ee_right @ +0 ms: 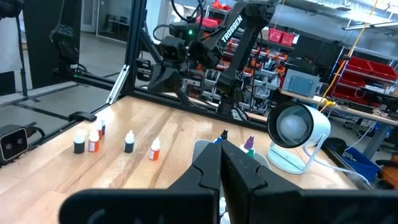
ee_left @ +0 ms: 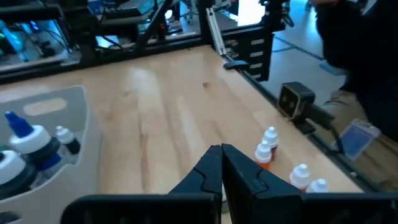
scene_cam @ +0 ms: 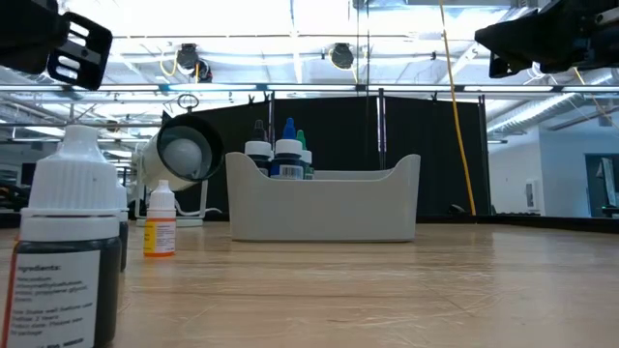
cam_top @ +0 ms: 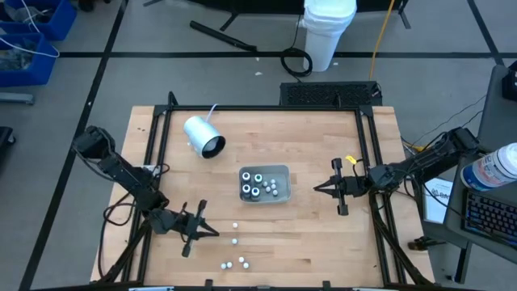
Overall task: Pick & Place food coloring
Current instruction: Put the small orange food coloring bottle into the gray bin
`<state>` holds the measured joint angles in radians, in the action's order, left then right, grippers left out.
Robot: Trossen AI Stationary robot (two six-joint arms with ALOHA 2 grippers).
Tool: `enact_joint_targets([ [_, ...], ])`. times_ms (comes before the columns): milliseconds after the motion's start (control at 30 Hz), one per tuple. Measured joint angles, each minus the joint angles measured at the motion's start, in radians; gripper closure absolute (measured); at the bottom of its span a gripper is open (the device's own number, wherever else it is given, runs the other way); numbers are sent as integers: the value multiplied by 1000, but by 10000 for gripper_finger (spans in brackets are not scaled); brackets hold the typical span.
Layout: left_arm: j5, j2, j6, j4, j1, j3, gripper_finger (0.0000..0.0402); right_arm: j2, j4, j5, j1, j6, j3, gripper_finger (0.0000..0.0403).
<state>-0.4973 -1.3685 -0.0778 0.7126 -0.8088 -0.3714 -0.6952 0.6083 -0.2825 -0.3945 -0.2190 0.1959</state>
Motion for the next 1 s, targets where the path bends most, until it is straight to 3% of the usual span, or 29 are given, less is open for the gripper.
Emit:
enact_joint_targets([
  [500,-29,0,22,-127,58,0,396,-69,23,0,47,-4,0,403],
  [767,-79,0,-117,-67,97,-1,378,-141,110,0,48,-2,0,403],
  [867,-173,-10,-61,-81,59,-53,393,-153,134,24,47,-2,0,403],
  [1000,-184,-20,63,-186,0,-171,392,-133,147,78,42,-2,0,403],
])
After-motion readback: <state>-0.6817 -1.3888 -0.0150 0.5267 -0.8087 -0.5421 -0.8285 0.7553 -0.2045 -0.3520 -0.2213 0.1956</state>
